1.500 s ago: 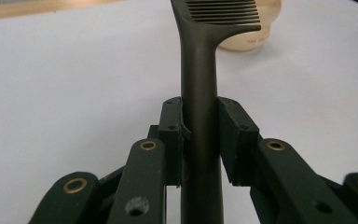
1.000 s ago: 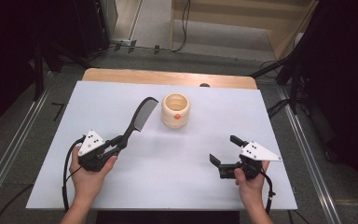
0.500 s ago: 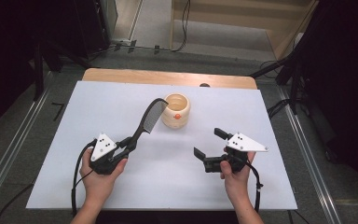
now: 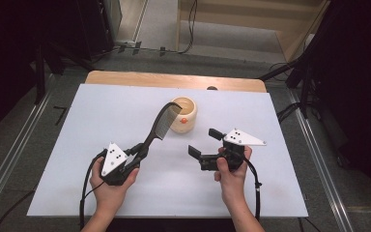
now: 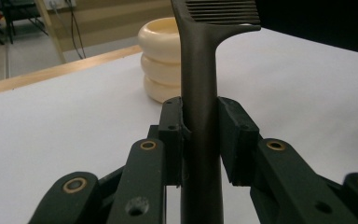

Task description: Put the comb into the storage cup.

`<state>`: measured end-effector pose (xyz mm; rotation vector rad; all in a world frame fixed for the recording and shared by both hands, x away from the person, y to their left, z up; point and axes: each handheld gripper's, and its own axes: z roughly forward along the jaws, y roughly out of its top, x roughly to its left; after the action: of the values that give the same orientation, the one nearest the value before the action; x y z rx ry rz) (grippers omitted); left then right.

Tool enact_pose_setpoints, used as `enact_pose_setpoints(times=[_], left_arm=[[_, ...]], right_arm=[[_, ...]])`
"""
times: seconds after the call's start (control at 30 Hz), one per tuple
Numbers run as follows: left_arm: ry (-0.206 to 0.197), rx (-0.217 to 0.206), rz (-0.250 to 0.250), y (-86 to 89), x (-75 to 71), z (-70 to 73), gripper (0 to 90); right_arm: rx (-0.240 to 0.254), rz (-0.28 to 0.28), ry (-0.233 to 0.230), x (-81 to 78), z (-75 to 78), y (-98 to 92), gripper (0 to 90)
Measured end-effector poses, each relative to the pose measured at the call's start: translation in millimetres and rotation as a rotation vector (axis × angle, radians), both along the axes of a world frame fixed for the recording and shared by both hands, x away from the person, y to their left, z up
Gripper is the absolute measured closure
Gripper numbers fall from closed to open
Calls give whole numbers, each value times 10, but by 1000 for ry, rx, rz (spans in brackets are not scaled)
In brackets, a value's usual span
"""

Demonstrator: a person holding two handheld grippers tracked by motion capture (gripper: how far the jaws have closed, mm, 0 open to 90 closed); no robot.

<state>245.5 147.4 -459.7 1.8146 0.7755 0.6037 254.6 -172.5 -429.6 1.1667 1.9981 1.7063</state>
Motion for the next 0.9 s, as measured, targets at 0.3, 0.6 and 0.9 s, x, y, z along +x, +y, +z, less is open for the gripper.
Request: enact_pose_setpoints(times=[0.3, 0.6, 0.9], left_arm=[[-35, 12, -50, -258, -155, -86, 725], [-44, 37, -91, -401, -247, -140, 725], [-51, 50, -121, -461, -278, -194, 725]], right_arm=[[-5, 12, 37, -89, 11, 118, 0], [-38, 6, 64, -114, -18, 266, 0], [98, 8, 148, -55, -114, 184, 276]])
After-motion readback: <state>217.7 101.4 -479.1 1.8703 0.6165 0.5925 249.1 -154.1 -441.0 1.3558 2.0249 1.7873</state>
